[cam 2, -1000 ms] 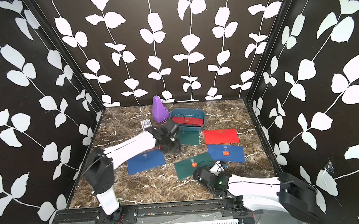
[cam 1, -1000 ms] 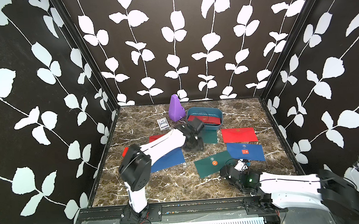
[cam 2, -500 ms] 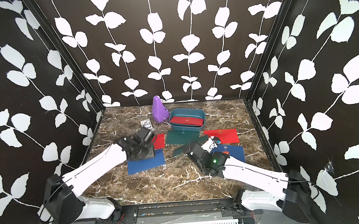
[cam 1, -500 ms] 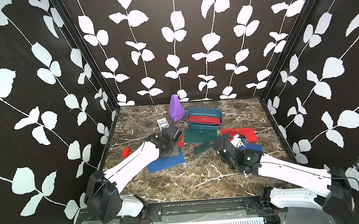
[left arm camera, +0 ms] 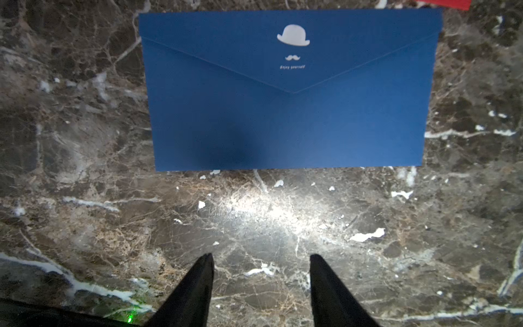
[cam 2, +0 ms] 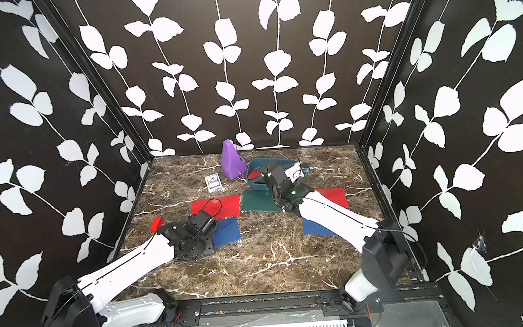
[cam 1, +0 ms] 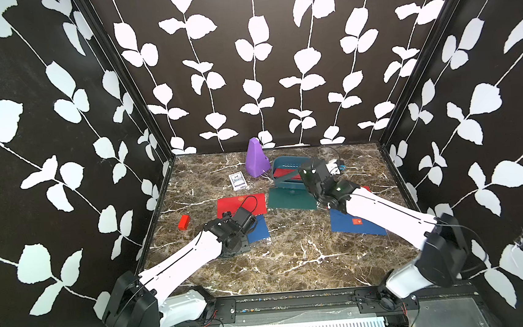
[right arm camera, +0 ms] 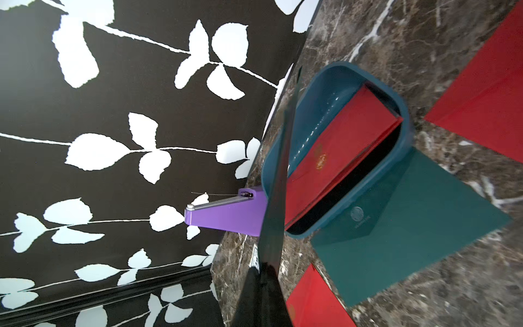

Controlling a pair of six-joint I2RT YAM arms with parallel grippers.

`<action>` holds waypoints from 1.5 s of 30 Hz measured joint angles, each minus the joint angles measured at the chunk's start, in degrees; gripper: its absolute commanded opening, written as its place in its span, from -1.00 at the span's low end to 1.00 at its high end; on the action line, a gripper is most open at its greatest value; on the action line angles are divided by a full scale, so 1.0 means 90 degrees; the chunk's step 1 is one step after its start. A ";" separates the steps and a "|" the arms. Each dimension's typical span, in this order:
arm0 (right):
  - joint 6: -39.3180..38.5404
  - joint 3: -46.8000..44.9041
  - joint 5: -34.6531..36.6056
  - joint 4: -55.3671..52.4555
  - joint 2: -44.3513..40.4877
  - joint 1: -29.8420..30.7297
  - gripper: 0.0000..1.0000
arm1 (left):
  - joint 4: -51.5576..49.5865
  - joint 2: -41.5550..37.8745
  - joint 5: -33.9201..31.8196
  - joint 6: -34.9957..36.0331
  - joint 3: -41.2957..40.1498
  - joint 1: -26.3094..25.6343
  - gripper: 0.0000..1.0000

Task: Put the sealed envelopes into the storage box
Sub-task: Place the envelope in the storage box.

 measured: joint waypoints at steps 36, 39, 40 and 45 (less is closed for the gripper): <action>0.1273 -0.0185 -0.0974 0.2108 0.2222 -0.0782 -0.02 | -0.0335 0.0085 -0.0267 0.0039 0.0515 0.0000 0.15; 0.0962 -0.0187 -0.1071 0.1872 0.1911 -0.0838 0.09 | -0.0338 0.0085 -0.0321 0.0080 0.0636 0.0000 0.15; 0.0789 -0.0189 -0.1124 0.1783 0.1751 -0.0862 0.13 | -0.0345 0.0085 -0.0338 0.0097 0.0673 0.0000 0.16; -0.0685 -0.0015 -0.1413 0.0869 0.0911 -0.0940 0.50 | -0.0367 0.0119 -0.0410 0.0197 0.0797 0.0002 0.18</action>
